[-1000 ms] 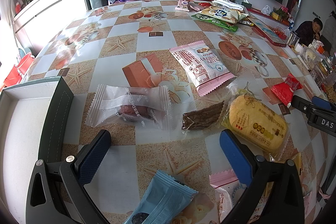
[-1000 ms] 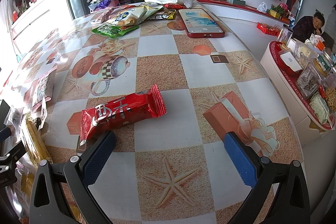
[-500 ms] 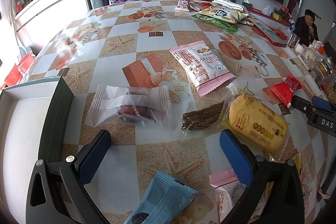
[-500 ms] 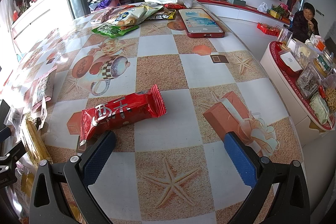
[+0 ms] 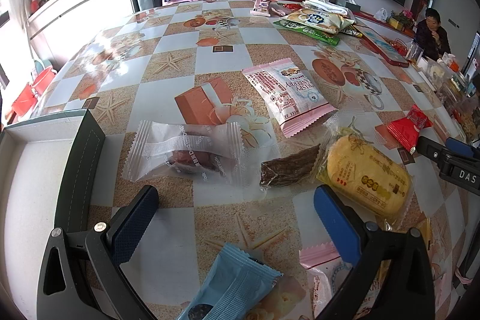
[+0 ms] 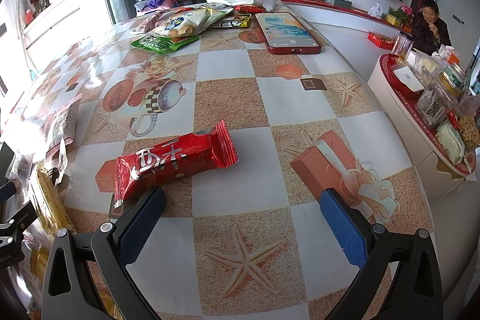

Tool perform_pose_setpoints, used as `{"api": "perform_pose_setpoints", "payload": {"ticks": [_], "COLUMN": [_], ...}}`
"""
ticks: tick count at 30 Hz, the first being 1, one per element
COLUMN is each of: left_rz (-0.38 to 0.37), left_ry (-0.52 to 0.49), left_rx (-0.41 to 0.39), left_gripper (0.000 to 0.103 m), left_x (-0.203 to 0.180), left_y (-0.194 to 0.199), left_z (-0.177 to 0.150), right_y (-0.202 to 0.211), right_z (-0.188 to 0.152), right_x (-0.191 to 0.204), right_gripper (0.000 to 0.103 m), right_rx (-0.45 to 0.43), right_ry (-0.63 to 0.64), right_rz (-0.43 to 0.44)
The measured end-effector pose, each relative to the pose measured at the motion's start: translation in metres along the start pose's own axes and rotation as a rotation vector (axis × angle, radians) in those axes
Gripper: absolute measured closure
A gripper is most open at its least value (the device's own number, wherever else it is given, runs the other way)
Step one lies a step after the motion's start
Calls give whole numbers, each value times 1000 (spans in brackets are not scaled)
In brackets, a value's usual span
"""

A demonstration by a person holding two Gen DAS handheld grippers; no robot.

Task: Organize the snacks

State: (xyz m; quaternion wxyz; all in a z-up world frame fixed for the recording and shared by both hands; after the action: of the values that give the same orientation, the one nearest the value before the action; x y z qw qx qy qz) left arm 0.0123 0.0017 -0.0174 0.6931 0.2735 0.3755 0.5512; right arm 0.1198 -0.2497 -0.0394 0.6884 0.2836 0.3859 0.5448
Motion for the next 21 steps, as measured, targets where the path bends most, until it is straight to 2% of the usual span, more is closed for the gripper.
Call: {"api": "perform_pose_setpoints", "payload": {"ticks": [3, 4, 21], "left_rz": [-10, -4, -6], "left_ry": [6, 1, 3], "left_rx": [-1, -4, -3], "left_gripper": [0, 0, 0], "left_x": [-1, -1, -1], "left_y": [2, 1, 1], "left_z": [-3, -2, -2], "right_y": [-1, 0, 2], "right_z": [-5, -4, -3], "right_x": [1, 1, 1], "right_gripper": [0, 0, 0], "right_rx": [77, 54, 35], "right_ry": [-14, -24, -43], "right_rz": [59, 59, 76]}}
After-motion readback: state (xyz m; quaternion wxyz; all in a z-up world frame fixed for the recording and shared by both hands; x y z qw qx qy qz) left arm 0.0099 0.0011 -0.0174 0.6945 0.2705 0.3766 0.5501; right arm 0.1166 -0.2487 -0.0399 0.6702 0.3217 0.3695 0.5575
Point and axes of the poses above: each gripper's, at about its wrist camera, not at the fingertips, and y roughly against the way its jaws point, x to its left, z to its top, the point moved 2 cm from there along -y, roughly the way its jaws point, and after that the axes turned 13 degrees about -z, right-handed, at the moved point
